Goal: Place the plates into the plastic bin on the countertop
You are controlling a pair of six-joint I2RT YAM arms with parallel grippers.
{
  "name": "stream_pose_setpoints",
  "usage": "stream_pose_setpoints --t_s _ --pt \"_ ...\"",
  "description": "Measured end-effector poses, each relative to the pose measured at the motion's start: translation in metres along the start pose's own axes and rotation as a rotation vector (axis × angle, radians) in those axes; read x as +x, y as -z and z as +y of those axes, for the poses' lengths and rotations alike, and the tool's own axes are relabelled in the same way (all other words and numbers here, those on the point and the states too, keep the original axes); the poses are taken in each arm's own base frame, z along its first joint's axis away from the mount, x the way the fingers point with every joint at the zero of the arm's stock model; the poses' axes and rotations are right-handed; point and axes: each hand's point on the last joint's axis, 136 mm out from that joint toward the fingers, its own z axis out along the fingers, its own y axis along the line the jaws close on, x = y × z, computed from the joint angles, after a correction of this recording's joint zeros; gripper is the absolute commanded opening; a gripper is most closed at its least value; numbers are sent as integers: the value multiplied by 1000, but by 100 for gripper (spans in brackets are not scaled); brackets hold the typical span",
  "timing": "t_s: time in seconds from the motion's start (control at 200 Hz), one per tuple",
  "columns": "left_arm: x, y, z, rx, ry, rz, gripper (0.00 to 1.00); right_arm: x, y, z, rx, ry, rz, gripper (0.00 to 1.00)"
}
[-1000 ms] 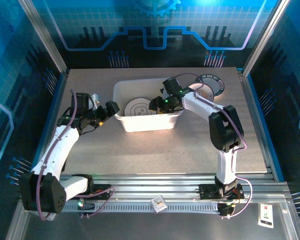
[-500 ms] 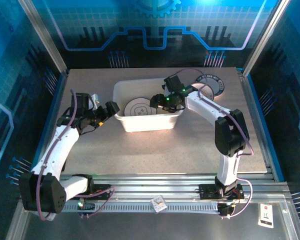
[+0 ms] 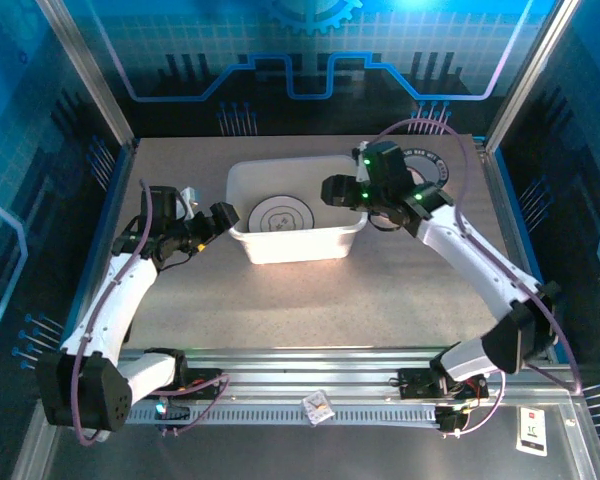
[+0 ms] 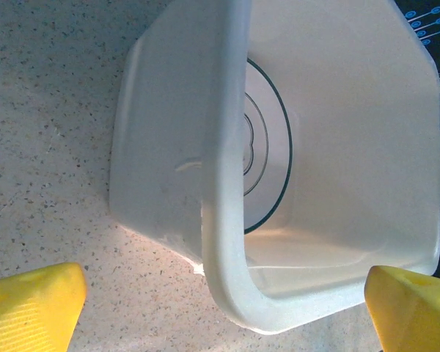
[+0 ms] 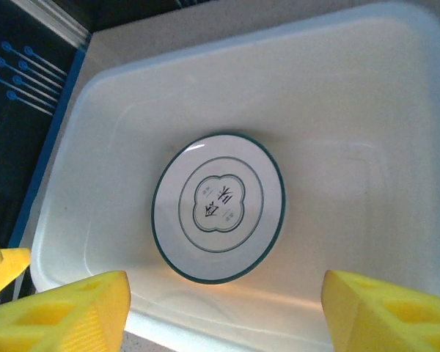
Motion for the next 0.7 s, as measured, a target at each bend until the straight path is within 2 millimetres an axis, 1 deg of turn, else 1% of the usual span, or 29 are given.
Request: stream_pose_setpoints --t_s 0.07,0.17,0.265,0.415,0.485,0.56,0.625,0.7 --pt "1 0 -1 1 -3 4 99 -4 13 -8 15 -1 -29 71" --pt "3 -1 -2 2 -6 8 98 -1 27 -32 54 -29 -56 70" --pt "5 -1 -4 2 -9 17 99 5 38 -67 109 -85 -71 70" --pt "8 -1 -5 2 -12 26 99 20 50 -132 204 -213 -87 69" --pt "7 -2 -4 -5 -13 21 99 30 51 -159 239 -274 -80 69" --pt "7 -3 -3 -11 -14 21 98 41 47 -182 267 -327 -61 69" --pt "7 -4 -2 -15 -13 24 98 49 42 -197 280 -361 -39 68" --pt "5 -6 -2 -22 -12 23 99 56 34 -209 276 -392 -21 68"
